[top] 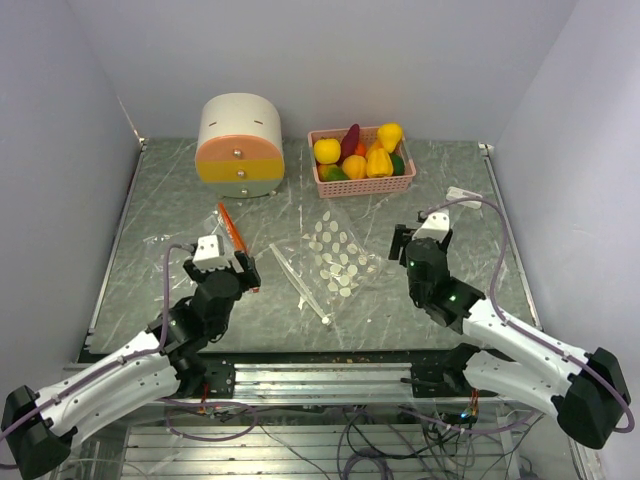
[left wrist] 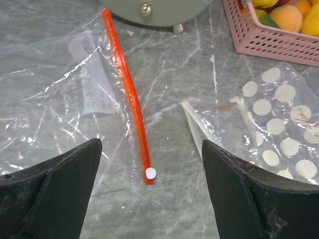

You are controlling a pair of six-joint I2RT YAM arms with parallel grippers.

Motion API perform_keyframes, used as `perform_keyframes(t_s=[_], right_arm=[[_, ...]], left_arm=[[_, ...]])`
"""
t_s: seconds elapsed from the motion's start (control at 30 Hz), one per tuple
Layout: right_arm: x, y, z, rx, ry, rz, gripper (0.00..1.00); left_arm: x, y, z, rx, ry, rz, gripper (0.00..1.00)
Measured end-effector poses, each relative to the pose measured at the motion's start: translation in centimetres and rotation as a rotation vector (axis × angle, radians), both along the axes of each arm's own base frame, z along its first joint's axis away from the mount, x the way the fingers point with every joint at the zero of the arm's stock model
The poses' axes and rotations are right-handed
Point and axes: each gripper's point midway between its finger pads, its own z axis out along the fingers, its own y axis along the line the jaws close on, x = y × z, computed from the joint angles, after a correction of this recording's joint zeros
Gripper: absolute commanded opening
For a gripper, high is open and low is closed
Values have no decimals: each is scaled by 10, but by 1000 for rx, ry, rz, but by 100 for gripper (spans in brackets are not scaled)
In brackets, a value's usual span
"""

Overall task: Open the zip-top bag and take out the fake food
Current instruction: Reset both arms

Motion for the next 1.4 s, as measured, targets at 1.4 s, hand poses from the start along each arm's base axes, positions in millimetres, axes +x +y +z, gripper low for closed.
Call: perform_keyframes(t_s=[1.4], right_arm=[[-37, -75, -65, -187, 22, -256, 78]], left_arm=[[-4, 25, -1, -60, -67, 116, 99]])
